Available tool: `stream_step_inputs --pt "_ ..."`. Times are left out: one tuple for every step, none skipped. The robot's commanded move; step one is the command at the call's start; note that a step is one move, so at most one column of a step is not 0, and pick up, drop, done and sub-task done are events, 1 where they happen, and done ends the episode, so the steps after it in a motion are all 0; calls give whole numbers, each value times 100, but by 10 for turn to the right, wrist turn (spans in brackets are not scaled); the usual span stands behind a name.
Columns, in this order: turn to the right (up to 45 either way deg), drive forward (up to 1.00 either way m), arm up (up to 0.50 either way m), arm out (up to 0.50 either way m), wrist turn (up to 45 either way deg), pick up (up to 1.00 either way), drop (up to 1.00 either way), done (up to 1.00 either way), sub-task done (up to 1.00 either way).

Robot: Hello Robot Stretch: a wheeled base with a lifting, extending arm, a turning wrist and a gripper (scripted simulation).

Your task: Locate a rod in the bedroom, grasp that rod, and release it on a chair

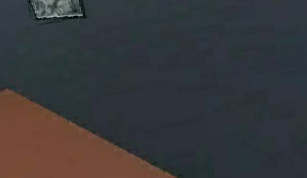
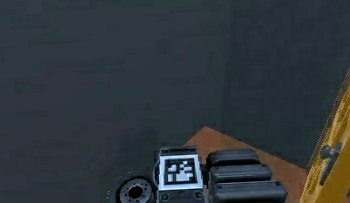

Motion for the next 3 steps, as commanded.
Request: stream_step_inputs --pt "-450 0 0 0 0 0 0 0 0" --pt "-90 0 0 0 0 0 0 0 0" --pt "0 100 0 0 0 0 0 0 0"
